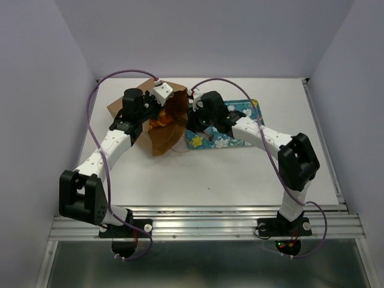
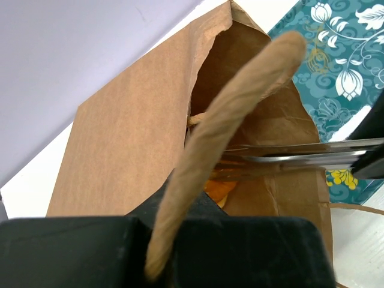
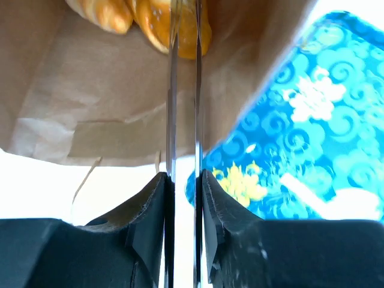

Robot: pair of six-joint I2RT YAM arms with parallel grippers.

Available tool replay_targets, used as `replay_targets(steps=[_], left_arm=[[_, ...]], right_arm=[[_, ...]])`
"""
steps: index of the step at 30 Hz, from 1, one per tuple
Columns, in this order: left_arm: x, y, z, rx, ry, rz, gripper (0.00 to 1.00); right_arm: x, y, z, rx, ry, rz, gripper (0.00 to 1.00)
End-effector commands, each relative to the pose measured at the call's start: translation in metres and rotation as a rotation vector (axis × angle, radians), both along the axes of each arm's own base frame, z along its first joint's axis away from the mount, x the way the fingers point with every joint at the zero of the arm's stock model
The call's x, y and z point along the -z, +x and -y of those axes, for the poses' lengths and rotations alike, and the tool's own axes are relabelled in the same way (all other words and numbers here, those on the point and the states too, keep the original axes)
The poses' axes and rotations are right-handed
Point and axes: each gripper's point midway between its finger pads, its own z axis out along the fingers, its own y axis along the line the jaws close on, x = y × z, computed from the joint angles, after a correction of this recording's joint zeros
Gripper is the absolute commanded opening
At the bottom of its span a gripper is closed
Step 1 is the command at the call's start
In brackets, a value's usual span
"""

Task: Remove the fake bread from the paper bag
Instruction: Take out the fake bread from the paper bag.

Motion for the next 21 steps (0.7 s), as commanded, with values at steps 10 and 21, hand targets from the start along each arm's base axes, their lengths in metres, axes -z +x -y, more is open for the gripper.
replay_targets(steps=[10,21], left_arm=[[-0.028,0.002,0.004,-0.005,-0.063,0.096,0.0],[-0.034,0.009,0.008,-0.02,-0.109,0.088,0.0]], right_arm=[[-0.1,-0.035,0.041,0.193,0.178,0.037,0.01],[-0.134,-0.095,0.11,0.371,0.193,-0.127,0.01]])
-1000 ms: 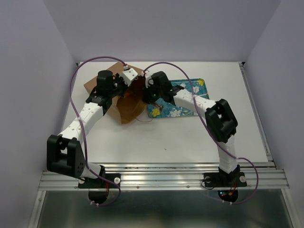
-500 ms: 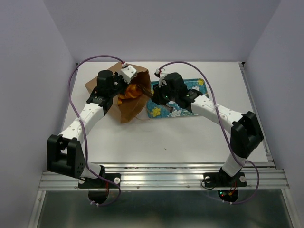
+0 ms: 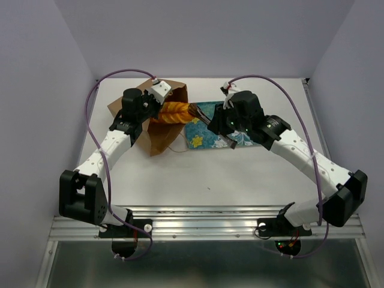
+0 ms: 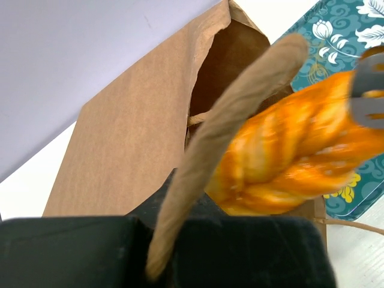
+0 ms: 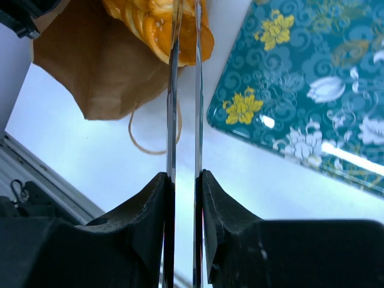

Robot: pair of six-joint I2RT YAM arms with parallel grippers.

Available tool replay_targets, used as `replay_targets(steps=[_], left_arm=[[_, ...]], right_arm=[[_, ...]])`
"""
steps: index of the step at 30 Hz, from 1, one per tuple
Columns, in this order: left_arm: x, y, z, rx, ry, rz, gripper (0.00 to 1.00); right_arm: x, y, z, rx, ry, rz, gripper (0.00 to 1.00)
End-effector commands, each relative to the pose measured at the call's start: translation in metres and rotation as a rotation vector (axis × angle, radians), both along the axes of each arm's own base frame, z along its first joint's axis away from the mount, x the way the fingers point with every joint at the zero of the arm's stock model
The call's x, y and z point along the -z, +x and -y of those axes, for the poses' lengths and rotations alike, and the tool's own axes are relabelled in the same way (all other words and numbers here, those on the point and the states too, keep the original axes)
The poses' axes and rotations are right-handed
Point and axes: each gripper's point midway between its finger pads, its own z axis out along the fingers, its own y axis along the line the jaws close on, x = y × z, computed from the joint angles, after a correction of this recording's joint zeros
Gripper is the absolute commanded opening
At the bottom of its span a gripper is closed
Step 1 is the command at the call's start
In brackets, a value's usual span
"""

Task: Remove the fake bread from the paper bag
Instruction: Take out the fake bread from the paper bag.

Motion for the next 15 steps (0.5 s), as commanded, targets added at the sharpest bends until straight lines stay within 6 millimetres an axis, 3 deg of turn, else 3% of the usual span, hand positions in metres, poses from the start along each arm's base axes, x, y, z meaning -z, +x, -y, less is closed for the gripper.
replay_targets(steps=[1,4,7,15], left_arm=[[-0.027,0.007,0.007,0.005,-0.058,0.073,0.0],[-0.026,0.008,0.009,0.015,-0.06,0.069,0.0],[-0.021,0.01,0.01,0.017,-0.054,0.059,0.0],[-0.017,0.017,0.013,0.023,-0.053,0.044,0.0]], right_arm=[[-0.026,-0.019,0.035,0.124,0.045,-0.043,0.01],[-0.018,-0.04,0.054,0.174,0.039,-0.117,0.01],[-0.033,-0.055,0.087,0.303,0.066,-0.086,0.01],[-0.04,-0.063,0.149,0.591,0.018,-0.078,0.01]])
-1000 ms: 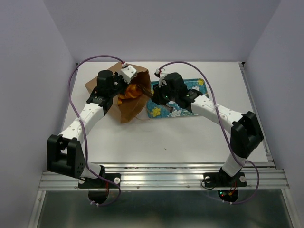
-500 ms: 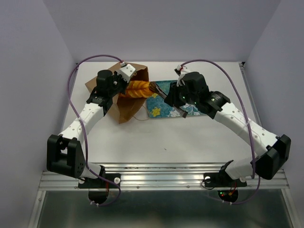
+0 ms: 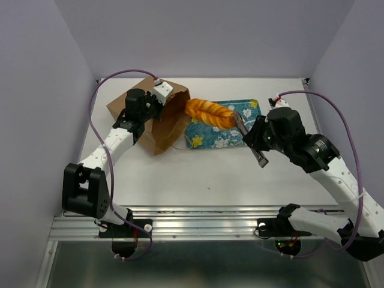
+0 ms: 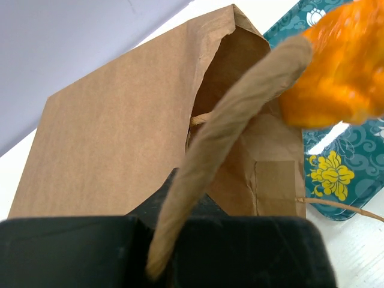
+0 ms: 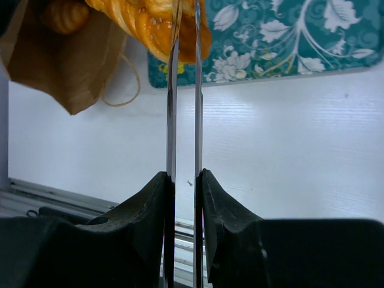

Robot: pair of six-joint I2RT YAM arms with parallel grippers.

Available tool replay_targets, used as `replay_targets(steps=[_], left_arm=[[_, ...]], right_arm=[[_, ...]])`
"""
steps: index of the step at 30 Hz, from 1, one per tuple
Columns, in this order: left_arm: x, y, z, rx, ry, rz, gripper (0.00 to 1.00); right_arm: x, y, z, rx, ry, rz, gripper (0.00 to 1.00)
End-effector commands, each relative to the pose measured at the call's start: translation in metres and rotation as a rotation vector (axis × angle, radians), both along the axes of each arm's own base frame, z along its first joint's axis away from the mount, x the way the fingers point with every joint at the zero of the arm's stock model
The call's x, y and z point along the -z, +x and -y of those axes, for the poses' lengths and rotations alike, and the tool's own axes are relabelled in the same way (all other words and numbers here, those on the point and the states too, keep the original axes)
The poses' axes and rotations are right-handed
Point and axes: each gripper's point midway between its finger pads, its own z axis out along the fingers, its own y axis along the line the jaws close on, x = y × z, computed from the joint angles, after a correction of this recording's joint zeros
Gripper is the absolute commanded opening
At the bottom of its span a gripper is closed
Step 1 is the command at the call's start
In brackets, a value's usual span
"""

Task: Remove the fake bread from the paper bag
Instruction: Take out the fake bread from the paper bag, then place the fake bread in the container.

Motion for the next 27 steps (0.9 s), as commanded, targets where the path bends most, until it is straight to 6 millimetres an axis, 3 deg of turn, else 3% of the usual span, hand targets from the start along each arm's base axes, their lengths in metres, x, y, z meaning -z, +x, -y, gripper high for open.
replay_targets(steps=[1,5,9,13,19,20,21,27], left_arm=[[-0.037,0.012,0.008,0.017,-0.042,0.1,0.0],[-0.033,0.015,0.009,0.016,-0.043,0.085,0.0],[-0.033,0.014,0.009,0.016,-0.041,0.086,0.0],[-0.034,0.012,0.009,0.019,-0.038,0.092,0.0],[-0.035,0.011,0.009,0.023,-0.043,0.091,0.0],[-0.035,0.011,0.008,0.02,-0.041,0.094,0.0],[-0.033,0.01,0.008,0.019,-0.038,0.09,0.0],[-0.034,0.008,0.007,0.014,-0.036,0.096,0.0]], right_arm=[[-0.014,0.006,0.037,0.219,-0.02,0.018,0.01],[-0.034,0.004,0.069,0.36,-0.034,0.095,0.01],[-0.032,0.008,0.073,0.398,-0.04,0.109,0.01],[-0.013,0.033,0.055,0.366,-0.08,0.091,0.01],[0.016,0.07,0.067,0.388,-0.001,0.041,0.01],[0.023,0.073,0.07,0.39,0.019,0.029,0.01],[0.042,0.072,0.074,0.388,0.037,-0.02,0.01],[0.08,0.076,0.072,0.392,0.153,-0.11,0.01]])
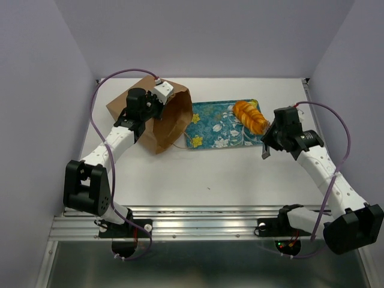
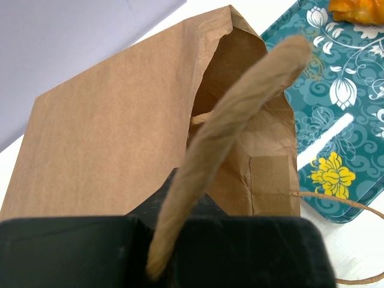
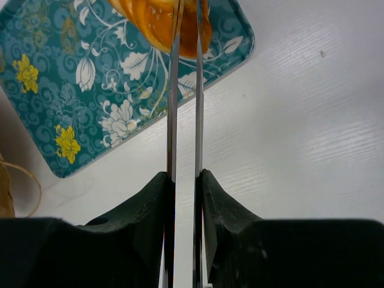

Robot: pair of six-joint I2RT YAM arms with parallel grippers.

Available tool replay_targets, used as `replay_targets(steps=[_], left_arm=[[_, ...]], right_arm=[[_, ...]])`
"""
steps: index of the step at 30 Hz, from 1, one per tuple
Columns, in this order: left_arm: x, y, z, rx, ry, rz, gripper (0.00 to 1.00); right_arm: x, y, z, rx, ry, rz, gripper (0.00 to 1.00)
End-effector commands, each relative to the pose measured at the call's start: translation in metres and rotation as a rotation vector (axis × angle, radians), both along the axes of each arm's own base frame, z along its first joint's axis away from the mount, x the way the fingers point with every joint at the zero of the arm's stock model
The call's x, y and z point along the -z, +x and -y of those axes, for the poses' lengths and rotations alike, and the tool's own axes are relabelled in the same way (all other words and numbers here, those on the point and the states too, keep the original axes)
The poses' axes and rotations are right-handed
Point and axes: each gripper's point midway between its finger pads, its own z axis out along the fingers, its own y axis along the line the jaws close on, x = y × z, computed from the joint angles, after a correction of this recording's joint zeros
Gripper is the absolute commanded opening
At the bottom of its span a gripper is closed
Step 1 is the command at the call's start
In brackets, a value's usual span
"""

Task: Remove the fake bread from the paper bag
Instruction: Place the fake bread in the container.

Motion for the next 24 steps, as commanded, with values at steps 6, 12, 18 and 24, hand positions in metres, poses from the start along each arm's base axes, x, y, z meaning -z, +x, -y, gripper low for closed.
replay_targets(steps=[6,12,18,24], left_arm=[[-0.037,0.003,0.003,0.004,-0.033,0.103,0.0],[-0.037,0.003,0.004,0.006,-0.035,0.103,0.0],[-0.036,0.003,0.002,-0.002,-0.036,0.102,0.0],[-0.038,0.002,0.001,-0.008,-0.031,0.11,0.0]], right_arm=[[0.003,0.01,-0.02,0.007,0.293,0.09,0.01],[0.016,0.006,-0.034,-0.001,0.422,0.042,0.01],[0.02,0.004,-0.037,0.035,0.467,0.012,0.2],[0.023,0.0,-0.025,0.097,0.435,-0.006,0.46]])
